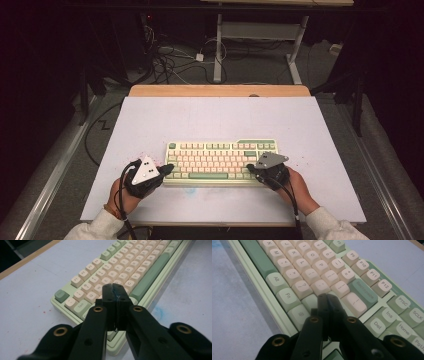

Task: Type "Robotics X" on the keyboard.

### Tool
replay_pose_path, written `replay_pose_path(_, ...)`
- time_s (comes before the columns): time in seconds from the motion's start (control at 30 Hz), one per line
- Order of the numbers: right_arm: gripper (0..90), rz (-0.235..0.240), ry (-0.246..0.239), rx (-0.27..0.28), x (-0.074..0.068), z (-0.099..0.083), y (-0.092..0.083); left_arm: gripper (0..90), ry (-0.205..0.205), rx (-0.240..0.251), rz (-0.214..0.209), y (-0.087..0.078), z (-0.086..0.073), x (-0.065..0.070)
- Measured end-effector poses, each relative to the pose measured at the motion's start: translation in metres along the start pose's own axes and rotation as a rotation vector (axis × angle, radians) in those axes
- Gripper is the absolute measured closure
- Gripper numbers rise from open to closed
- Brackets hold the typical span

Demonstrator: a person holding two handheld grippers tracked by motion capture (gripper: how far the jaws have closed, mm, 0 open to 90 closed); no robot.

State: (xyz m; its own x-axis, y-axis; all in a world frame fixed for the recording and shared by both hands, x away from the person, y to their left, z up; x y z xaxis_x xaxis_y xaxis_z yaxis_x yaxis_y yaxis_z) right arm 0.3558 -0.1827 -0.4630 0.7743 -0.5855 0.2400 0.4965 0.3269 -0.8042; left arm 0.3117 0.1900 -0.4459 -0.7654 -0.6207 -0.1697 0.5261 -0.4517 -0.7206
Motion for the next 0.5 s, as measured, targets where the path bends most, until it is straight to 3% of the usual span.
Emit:
replay_pose_path(0.3,90.0,-0.004,0.0,0.0,0.0,0.0,0.0,87.6,-0.015,-0.005,-0.01,0.001,0.005,-0.001)
replay_pose_path(0.5,90.0,-0.006,-0.002,0.001,-0.001,0.0,0.0,87.6,-0.009,-0.036,-0.029,0.008,0.013,0.001)
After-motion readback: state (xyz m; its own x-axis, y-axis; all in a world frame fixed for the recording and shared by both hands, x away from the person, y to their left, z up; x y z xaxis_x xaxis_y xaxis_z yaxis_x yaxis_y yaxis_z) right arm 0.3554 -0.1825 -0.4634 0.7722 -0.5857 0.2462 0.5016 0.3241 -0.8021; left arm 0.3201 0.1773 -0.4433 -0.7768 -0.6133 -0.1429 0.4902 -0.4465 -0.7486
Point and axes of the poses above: each handheld gripper's, and its own axes: y roughly forward along the jaws, z roughly out of its top, x roughly to its right, the point moved 1 cm from there along y, roughly forward along the jaws, and after that the axes turned 12 degrees about -x, right-handed, at the moved point
